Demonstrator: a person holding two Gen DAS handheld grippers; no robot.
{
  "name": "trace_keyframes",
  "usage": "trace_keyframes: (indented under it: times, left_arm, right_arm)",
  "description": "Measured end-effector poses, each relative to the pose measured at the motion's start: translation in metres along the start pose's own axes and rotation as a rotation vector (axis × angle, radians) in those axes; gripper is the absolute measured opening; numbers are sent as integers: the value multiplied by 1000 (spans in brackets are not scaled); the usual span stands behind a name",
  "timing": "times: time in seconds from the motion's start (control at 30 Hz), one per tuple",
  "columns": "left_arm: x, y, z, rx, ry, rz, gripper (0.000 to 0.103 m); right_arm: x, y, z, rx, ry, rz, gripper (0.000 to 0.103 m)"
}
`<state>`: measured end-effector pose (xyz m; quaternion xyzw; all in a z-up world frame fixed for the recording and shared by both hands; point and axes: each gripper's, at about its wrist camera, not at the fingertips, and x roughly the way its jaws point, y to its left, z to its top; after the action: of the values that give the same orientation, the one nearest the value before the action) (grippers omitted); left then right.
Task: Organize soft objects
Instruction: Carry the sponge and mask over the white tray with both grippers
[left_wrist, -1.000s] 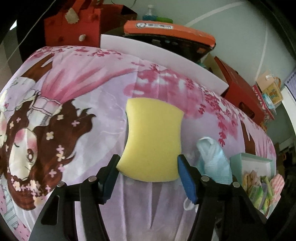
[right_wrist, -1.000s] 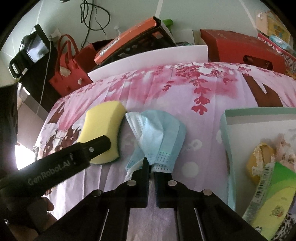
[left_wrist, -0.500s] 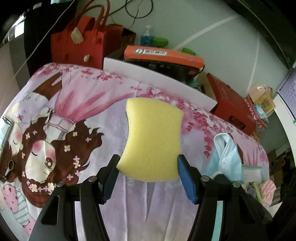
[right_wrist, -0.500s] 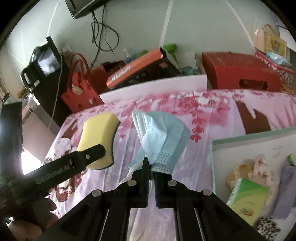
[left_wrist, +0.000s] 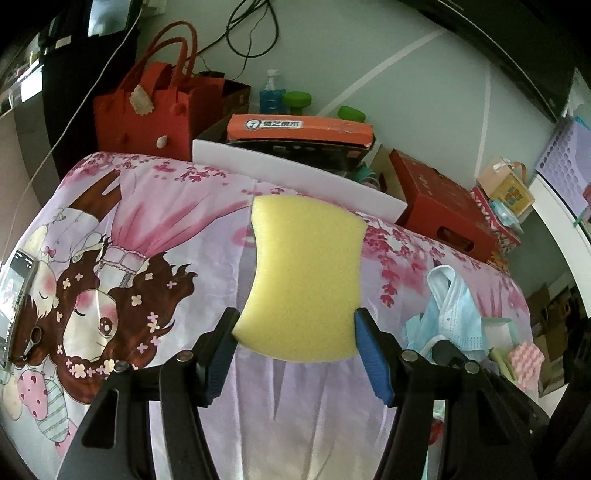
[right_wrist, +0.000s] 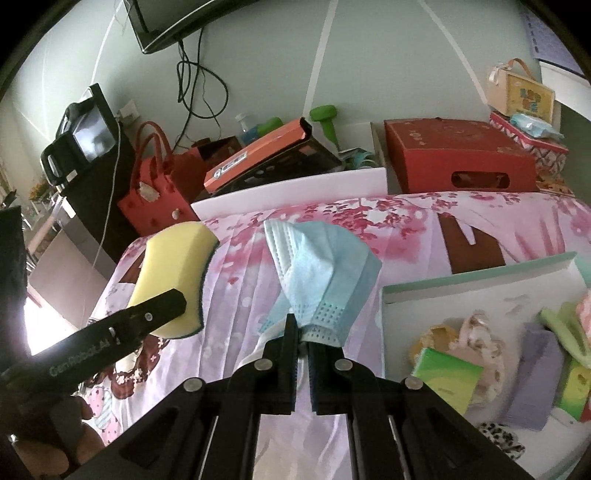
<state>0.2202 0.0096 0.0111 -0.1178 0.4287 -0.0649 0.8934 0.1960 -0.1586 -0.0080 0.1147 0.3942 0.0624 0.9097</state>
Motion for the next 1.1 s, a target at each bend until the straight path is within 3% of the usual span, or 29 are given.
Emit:
trace_keyframes:
  times: [0.47,1.1]
  left_arm:
    - [-17,-53,-11,110,-36,-60,64]
    - [-13,-152,-53,327,37,-212,65]
  right_arm:
    - [-36,-35,2,48,-45,-41,5]
    - [-89,-156,0,273,-69,-247,5]
